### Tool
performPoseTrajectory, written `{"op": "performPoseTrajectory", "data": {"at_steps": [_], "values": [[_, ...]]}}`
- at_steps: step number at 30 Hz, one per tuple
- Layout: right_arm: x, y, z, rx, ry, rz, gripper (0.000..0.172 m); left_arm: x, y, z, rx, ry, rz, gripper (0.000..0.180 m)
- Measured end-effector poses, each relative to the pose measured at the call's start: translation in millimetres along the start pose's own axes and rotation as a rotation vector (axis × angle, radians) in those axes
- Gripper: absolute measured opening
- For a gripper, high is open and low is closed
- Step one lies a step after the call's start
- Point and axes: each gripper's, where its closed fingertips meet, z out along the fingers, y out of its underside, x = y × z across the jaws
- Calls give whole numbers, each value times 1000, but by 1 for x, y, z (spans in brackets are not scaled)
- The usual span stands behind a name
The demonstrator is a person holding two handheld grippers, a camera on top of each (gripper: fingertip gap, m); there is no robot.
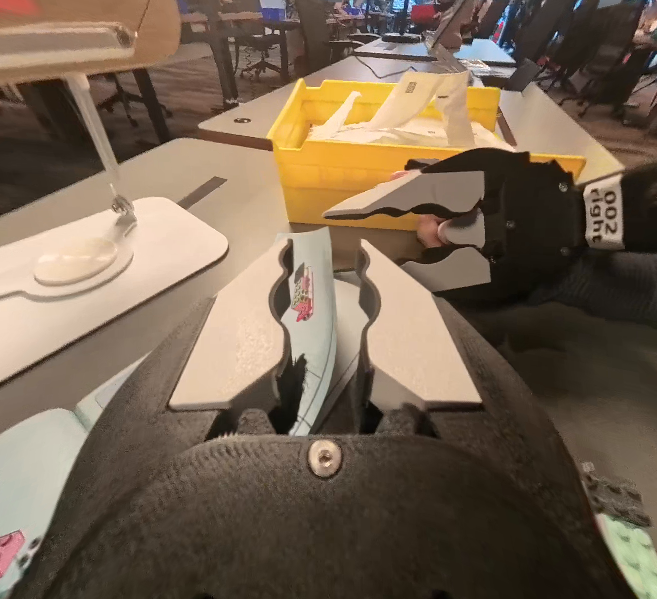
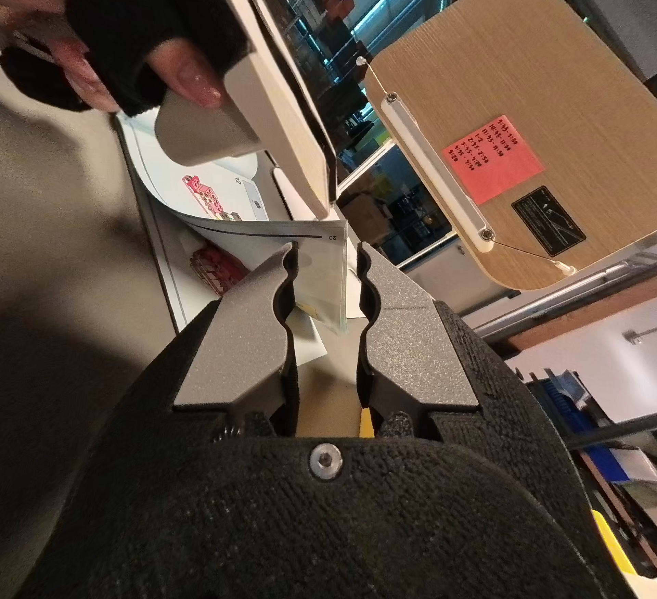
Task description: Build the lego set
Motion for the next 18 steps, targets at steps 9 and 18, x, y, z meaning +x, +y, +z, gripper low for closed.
{"op": "performPoseTrajectory", "data": {"at_steps": [9,18], "values": [[-1,0,0,2,-5,-6,30,3,2,7,-11,170,-234,13],[-1,0,0,4,-8,-3,29,0,2,5,9,220,-321,2]]}}
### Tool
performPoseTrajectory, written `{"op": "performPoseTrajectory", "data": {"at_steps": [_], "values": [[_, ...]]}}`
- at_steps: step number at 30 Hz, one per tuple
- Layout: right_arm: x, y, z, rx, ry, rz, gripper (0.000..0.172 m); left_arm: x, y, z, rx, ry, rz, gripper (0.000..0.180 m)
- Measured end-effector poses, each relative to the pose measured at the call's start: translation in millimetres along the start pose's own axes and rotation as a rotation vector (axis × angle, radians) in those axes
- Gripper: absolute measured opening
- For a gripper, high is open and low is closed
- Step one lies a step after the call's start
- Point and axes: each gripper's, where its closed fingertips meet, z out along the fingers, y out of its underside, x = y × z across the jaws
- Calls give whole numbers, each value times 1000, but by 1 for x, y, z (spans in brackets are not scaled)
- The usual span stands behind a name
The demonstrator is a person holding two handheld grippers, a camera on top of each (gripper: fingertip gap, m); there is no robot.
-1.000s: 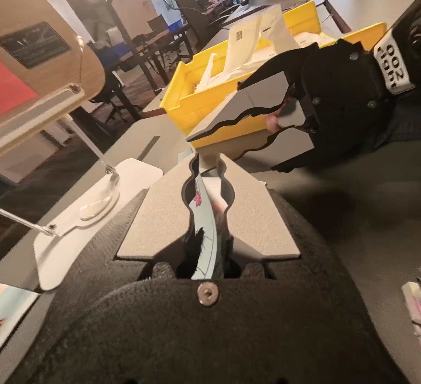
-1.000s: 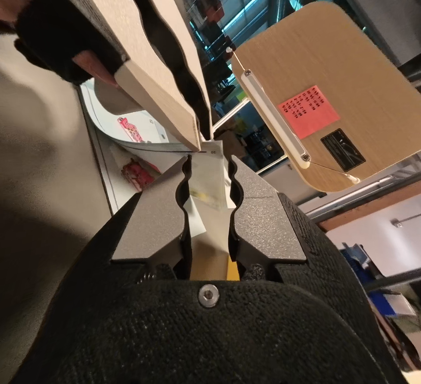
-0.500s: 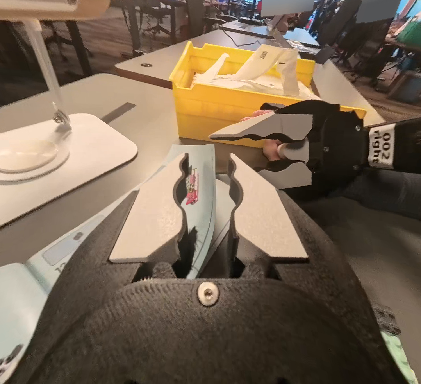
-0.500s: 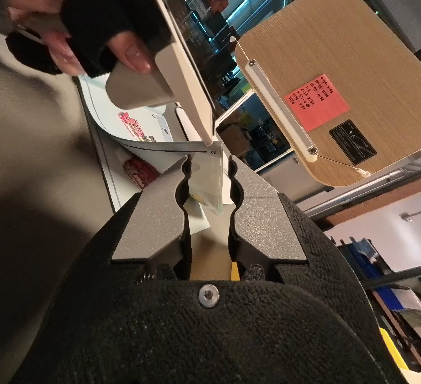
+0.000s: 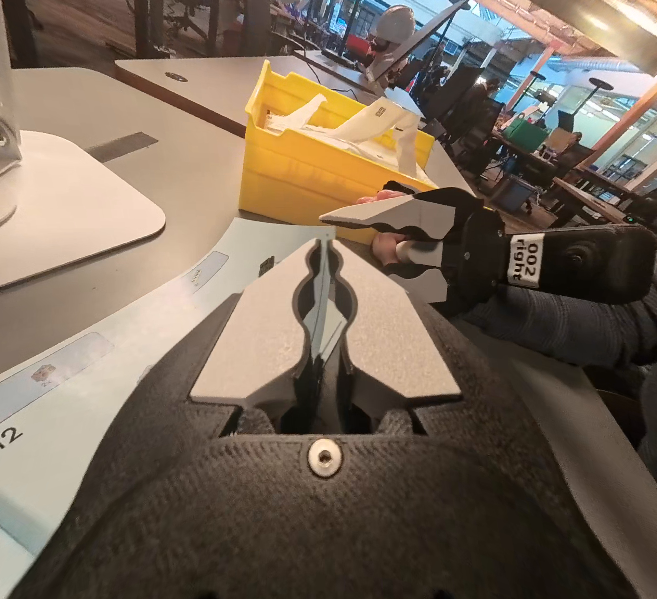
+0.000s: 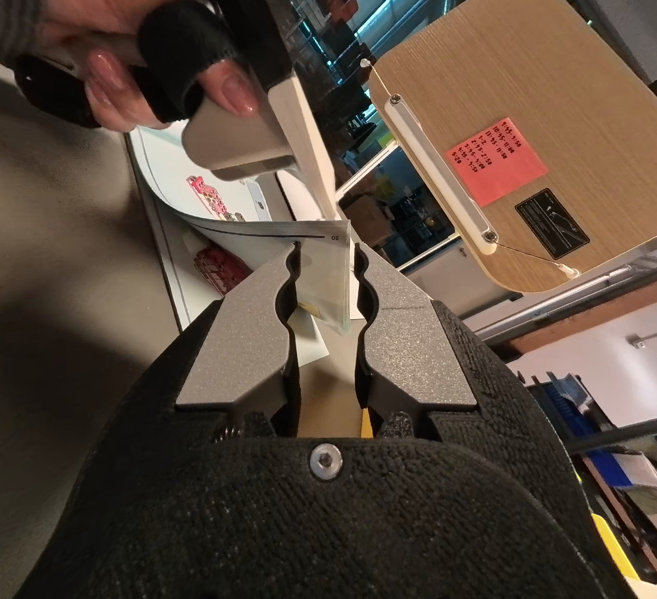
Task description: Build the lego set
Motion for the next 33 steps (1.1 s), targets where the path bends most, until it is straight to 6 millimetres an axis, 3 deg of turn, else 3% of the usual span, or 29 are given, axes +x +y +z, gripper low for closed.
{"op": "performPoseTrajectory", "data": {"at_steps": [2,5,12,22,33], "values": [[0,0,0,0,-1,0,28,2,-2,1,15,10,-14,15],[-1,0,0,0,-2,-2,28,3,-3,2,12,21,-16,16],[1,-1,0,5,4,-2,27,9,-5,1,29,72,-37,4],[0,-1,0,6,0,-3,27,5,-3,1,21,50,-51,8],[1,-2,-1,10,6,0,27,11,-2,2,17,126,-134,0]]}}
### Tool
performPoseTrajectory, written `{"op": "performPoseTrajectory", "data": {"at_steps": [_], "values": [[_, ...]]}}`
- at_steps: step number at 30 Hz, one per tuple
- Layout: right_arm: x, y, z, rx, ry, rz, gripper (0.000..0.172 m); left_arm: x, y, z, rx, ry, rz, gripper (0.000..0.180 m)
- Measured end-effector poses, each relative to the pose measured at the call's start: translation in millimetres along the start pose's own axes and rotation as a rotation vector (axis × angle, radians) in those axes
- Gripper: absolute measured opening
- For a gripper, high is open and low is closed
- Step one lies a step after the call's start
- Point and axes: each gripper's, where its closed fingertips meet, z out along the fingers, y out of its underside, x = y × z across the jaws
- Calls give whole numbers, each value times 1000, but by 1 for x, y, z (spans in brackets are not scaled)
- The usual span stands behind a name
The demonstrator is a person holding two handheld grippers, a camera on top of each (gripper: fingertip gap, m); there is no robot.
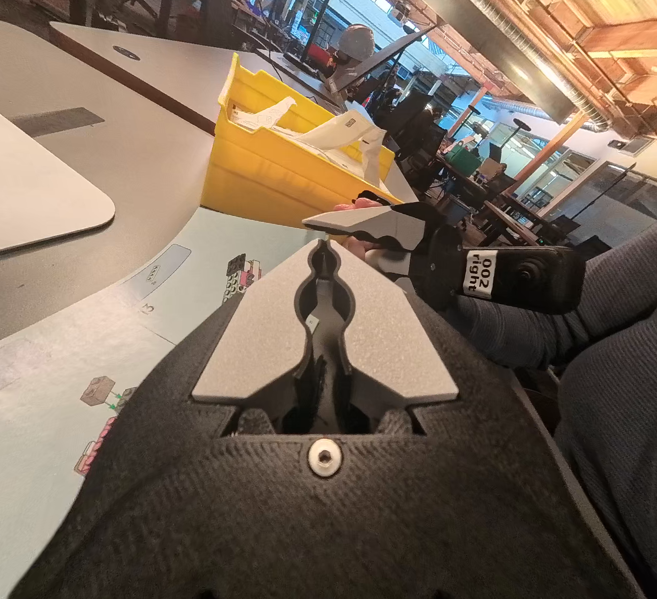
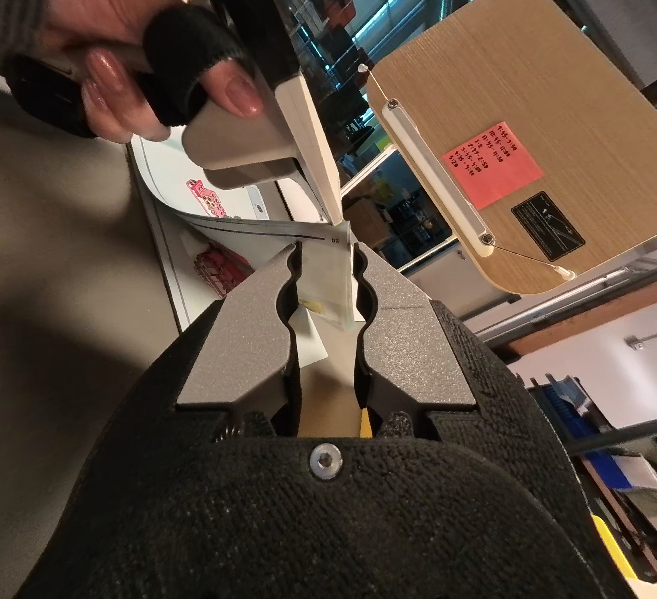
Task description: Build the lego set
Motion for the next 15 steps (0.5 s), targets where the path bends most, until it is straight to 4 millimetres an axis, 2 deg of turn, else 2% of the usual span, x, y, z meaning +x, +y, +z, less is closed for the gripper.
{"op": "performPoseTrajectory", "data": {"at_steps": [6,11,15], "values": [[1,-2,-1,16,-1,9,28,4,-1,0,16,76,-113,0],[0,-3,-1,18,-4,6,29,10,10,6,-49,131,-164,0],[1,-3,-2,21,-3,10,29,12,11,7,-48,159,-211,0]]}}
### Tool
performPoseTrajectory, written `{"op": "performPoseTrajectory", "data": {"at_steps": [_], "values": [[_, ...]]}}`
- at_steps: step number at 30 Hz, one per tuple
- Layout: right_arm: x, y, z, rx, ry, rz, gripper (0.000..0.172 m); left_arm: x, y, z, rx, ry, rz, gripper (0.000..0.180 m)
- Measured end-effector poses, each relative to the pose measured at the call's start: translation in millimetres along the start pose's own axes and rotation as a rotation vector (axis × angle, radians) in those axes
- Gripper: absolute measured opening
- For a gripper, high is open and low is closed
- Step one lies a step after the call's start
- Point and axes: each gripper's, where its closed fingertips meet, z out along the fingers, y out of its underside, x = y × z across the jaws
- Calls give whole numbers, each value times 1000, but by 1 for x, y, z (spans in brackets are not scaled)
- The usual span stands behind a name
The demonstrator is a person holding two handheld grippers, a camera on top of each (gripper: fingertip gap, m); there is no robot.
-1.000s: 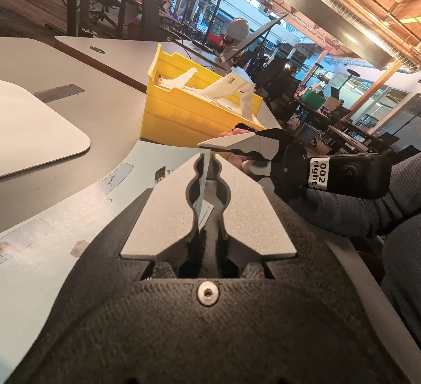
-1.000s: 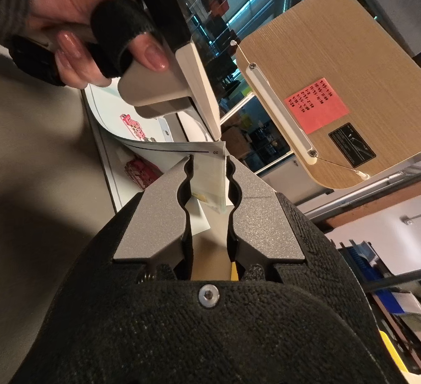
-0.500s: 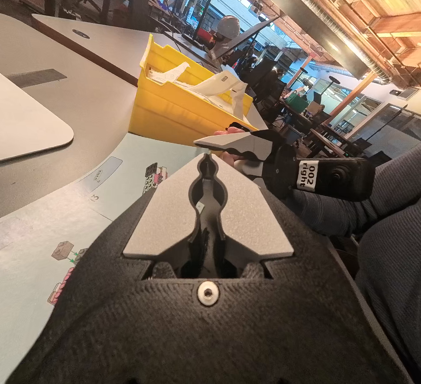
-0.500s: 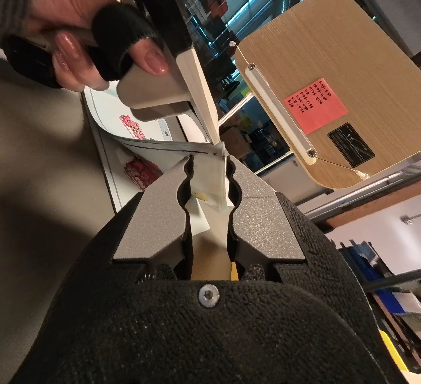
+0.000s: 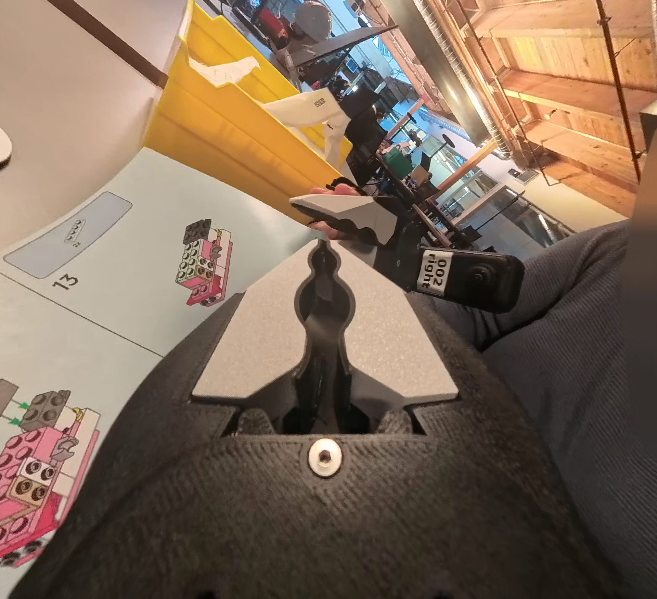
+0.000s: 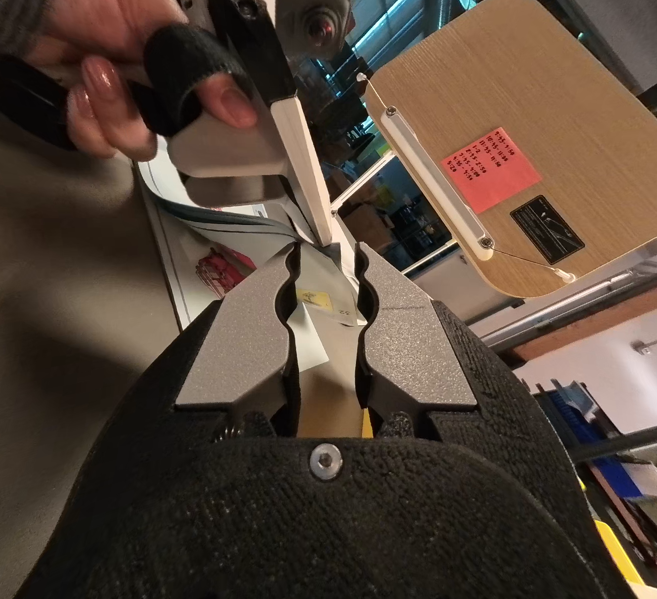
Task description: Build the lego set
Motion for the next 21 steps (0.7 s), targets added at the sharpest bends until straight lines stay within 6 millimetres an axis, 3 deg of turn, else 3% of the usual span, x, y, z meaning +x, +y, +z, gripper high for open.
{"op": "performPoseTrajectory", "data": {"at_steps": [9,21], "values": [[-1,0,0,0,-3,2,29,1,1,2,1,82,-187,0],[-1,0,0,-1,-7,1,31,2,3,2,-3,99,-222,0]]}}
